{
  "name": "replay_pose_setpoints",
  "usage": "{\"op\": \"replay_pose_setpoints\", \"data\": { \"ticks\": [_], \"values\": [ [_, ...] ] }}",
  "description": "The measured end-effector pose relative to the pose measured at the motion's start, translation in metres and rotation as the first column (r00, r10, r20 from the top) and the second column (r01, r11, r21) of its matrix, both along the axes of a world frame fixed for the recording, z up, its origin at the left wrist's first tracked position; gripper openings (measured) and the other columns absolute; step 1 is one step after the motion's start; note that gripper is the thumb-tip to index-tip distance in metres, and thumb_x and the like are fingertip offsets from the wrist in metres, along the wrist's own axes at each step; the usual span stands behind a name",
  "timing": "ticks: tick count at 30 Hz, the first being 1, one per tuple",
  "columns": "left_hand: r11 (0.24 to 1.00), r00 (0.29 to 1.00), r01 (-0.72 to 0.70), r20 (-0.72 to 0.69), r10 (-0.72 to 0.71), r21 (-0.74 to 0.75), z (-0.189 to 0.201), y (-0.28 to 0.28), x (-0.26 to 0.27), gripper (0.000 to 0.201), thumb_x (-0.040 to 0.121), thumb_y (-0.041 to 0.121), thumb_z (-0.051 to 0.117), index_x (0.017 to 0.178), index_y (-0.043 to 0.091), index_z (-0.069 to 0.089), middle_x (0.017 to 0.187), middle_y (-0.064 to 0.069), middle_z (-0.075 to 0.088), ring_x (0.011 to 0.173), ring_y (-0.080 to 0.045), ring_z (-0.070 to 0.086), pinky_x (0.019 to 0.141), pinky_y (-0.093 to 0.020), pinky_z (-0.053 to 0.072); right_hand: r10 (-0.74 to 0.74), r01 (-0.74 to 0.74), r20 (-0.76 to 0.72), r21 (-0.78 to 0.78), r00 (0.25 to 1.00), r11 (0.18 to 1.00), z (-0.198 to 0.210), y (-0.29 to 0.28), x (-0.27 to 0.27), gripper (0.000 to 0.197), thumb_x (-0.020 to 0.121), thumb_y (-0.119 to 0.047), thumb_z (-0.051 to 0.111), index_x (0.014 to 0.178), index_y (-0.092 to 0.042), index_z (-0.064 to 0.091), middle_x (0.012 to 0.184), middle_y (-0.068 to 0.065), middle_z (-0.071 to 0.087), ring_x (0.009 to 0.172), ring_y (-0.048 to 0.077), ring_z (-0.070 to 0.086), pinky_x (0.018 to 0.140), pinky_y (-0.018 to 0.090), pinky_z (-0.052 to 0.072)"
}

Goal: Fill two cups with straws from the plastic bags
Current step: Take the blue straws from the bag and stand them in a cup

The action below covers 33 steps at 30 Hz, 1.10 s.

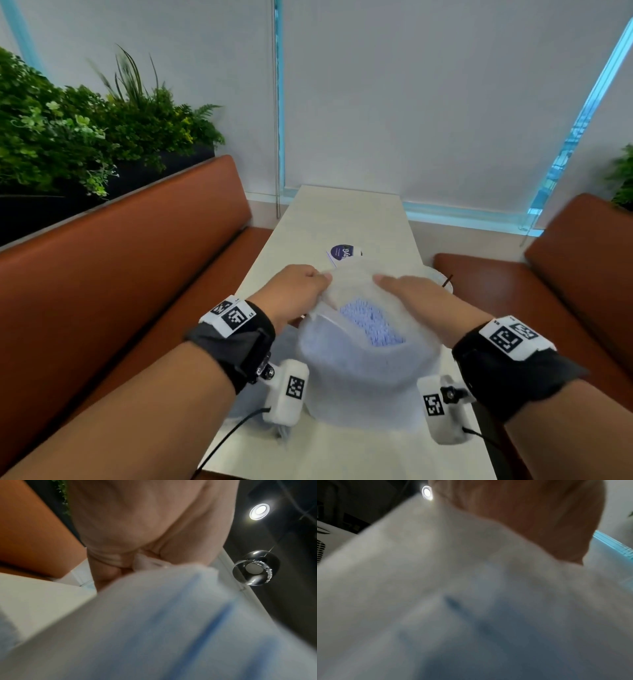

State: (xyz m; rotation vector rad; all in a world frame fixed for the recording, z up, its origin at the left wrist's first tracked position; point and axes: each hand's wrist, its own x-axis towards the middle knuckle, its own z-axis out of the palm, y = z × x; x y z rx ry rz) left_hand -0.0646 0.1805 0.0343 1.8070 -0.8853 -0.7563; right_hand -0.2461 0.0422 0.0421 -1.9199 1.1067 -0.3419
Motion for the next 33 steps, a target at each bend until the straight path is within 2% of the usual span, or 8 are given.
{"op": "replay_pose_setpoints", "data": {
  "ticks": [5, 8, 11, 14, 16, 20, 26, 33],
  "values": [
    [0.998, 0.98, -0.033, -0.194, 0.044, 0.06, -0.029, -0.005, -0.002, 0.02, 0.095, 0.025, 0.062, 0.084, 0.009, 0.063, 0.083, -0.011, 0.065, 0.074, -0.024, 0.061, 0.073, -0.035, 0.048, 0.039, -0.075, -0.254, -0.134, 0.966, 0.988, -0.022, -0.003, 0.003, 0.057, 0.095, -0.06, 0.051, 0.063, -0.014, 0.054, 0.07, 0.001, 0.062, 0.066, 0.016, 0.056, 0.06, 0.027, 0.035],
    [0.972, 0.995, 0.094, -0.047, -0.086, 0.215, -0.036, -0.004, 0.002, 0.014, 0.093, 0.025, 0.065, 0.086, 0.013, 0.066, 0.086, -0.005, 0.07, 0.076, -0.021, 0.064, 0.071, -0.029, 0.05, 0.091, -0.134, -0.322, -0.113, 0.942, 0.985, -0.034, -0.008, 0.004, 0.038, 0.102, -0.042, 0.05, 0.079, -0.014, 0.062, 0.092, 0.011, 0.067, 0.076, 0.022, 0.055, 0.057, 0.023, 0.037],
    [0.918, 0.951, 0.159, 0.192, -0.241, 0.362, -0.036, -0.003, 0.002, 0.008, 0.093, 0.026, 0.065, 0.087, 0.02, 0.067, 0.098, 0.0, 0.073, 0.088, -0.018, 0.068, 0.071, -0.027, 0.051, 0.111, -0.157, -0.353, -0.106, 0.929, 0.982, -0.04, -0.009, 0.005, 0.031, 0.103, -0.028, 0.052, 0.119, -0.005, 0.065, 0.123, 0.02, 0.065, 0.09, 0.02, 0.051, 0.07, 0.03, 0.042],
    [0.993, 0.964, 0.117, 0.239, -0.116, 0.008, -0.025, 0.002, 0.0, 0.016, 0.09, 0.037, 0.072, 0.097, 0.023, 0.069, 0.099, 0.006, 0.071, 0.096, -0.016, 0.066, 0.083, -0.025, 0.049, 0.133, -0.199, -0.419, -0.118, 0.898, 0.973, -0.044, -0.013, 0.005, 0.032, 0.102, -0.02, 0.052, 0.124, -0.001, 0.065, 0.128, 0.016, 0.065, 0.106, 0.026, 0.06, 0.088, 0.033, 0.045],
    [0.941, 0.952, 0.295, 0.141, -0.273, -0.167, -0.016, 0.014, 0.003, 0.026, 0.084, 0.044, 0.074, 0.106, 0.03, 0.071, 0.109, 0.011, 0.072, 0.107, -0.01, 0.064, 0.094, -0.02, 0.046, 0.114, -0.179, -0.432, -0.112, 0.895, 0.978, -0.046, -0.018, 0.003, 0.03, 0.101, -0.013, 0.052, 0.126, -0.003, 0.065, 0.132, 0.015, 0.064, 0.121, 0.029, 0.058, 0.095, 0.029, 0.044],
    [0.772, 0.74, 0.634, 0.259, -0.621, 0.041, -0.018, 0.039, 0.007, 0.066, 0.063, 0.05, 0.085, 0.124, 0.05, 0.06, 0.137, 0.032, 0.048, 0.133, 0.008, 0.042, 0.109, -0.011, 0.033, 0.084, -0.167, -0.411, -0.171, 0.908, 0.971, -0.049, -0.028, -0.002, 0.037, 0.093, -0.017, 0.067, 0.129, -0.011, 0.062, 0.137, 0.013, 0.058, 0.121, 0.025, 0.057, 0.102, 0.027, 0.042],
    [0.91, 0.82, 0.411, 0.457, -0.345, -0.051, -0.033, 0.024, 0.011, 0.061, 0.073, 0.04, 0.089, 0.123, 0.05, 0.056, 0.131, 0.019, 0.043, 0.124, 0.014, 0.04, 0.106, -0.008, 0.028, 0.229, -0.13, 0.19, -0.426, 0.955, 0.895, -0.023, -0.013, 0.0, 0.012, 0.088, -0.044, 0.064, 0.079, -0.04, 0.071, 0.092, -0.011, 0.063, 0.08, 0.005, 0.059, 0.076, 0.021, 0.042],
    [0.981, 0.817, 0.194, 0.557, -0.148, -0.023, -0.039, -0.005, 0.019, 0.058, 0.066, 0.054, 0.086, 0.107, 0.038, 0.049, 0.105, 0.019, 0.044, 0.095, 0.008, 0.048, 0.076, -0.018, 0.04, 0.433, -0.456, -0.153, -0.394, 0.889, 0.798, -0.006, -0.015, -0.029, 0.04, 0.058, -0.073, 0.073, 0.086, -0.046, 0.065, 0.096, -0.018, 0.061, 0.097, -0.001, 0.059, 0.087, 0.018, 0.043]
  ]
}}
